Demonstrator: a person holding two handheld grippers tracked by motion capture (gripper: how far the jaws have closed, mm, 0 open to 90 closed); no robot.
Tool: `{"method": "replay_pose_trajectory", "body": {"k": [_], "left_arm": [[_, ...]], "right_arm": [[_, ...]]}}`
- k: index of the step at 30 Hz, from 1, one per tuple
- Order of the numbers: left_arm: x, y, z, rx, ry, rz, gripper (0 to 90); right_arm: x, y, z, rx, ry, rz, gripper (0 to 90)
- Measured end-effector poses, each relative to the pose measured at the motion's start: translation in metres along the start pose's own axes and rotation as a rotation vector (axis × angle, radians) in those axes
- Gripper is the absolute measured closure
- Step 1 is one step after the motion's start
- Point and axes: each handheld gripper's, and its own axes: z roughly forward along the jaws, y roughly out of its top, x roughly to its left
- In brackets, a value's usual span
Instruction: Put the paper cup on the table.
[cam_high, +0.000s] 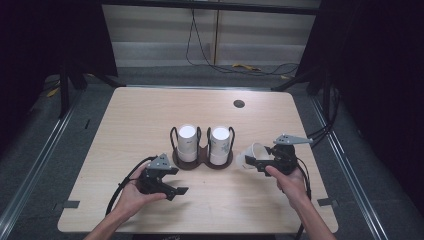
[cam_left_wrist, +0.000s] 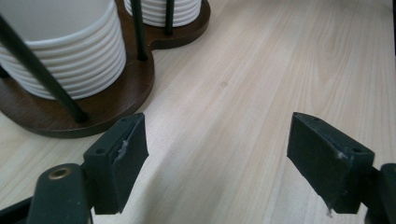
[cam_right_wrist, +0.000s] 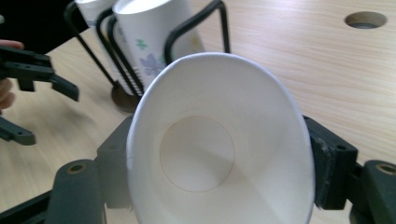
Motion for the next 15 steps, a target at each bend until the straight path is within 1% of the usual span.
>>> {"method": "replay_pose_trajectory", "body": {"k": [1, 3, 4, 5, 6, 7, 8, 9, 10, 12, 13, 15], "left_arm": [[0.001, 0.0, -0.001, 0.004, 0.001, -0.001, 20.2], [0.004, -0.001, 0.0, -0.001, 0.005, -0.013, 20.2], [0.005, 0.0, 0.001, -0.012, 0.005, -0.02, 20.1], [0.005, 0.0, 0.002, -0.015, 0.006, -0.024, 20.0], [0.005, 0.001, 0.002, -0.013, 0.009, -0.028, 20.0], [0.005, 0.001, 0.002, -0.013, 0.008, -0.025, 19.9], [0.005, 0.001, 0.002, -0.014, 0.008, -0.018, 19.9], [0.005, 0.001, 0.002, -0.018, 0.012, -0.018, 19.9], [0.005, 0.002, 0.002, -0.025, 0.015, -0.025, 19.9], [0.007, 0.003, 0.002, -0.035, 0.017, -0.028, 19.9], [0.009, 0.004, 0.002, -0.039, 0.017, -0.038, 19.9], [0.011, 0.007, 0.002, -0.03, 0.022, -0.04, 19.3]], "right_arm": [[-0.002, 0.001, 0.0, 0.006, -0.015, -0.006, 26.4], [-0.006, 0.002, 0.001, 0.014, -0.04, -0.002, 26.3], [-0.007, 0.002, 0.002, 0.017, -0.05, -0.001, 26.4], [-0.012, 0.004, 0.003, 0.034, -0.075, 0.0, 26.4], [-0.012, 0.004, 0.003, 0.034, -0.075, 0.0, 26.4], [-0.017, 0.005, 0.004, 0.049, -0.098, 0.004, 26.3], [-0.019, 0.006, 0.004, 0.051, -0.111, -0.001, 26.3], [-0.019, 0.006, 0.004, 0.051, -0.111, -0.001, 26.3], [-0.022, 0.006, 0.005, 0.058, -0.122, 0.005, 26.3], [-0.026, 0.006, 0.009, 0.08, -0.153, -0.005, 26.1], [-0.028, 0.006, 0.011, 0.095, -0.17, -0.015, 26.1], [-0.033, 0.007, 0.016, 0.12, -0.187, -0.018, 26.0]]}}
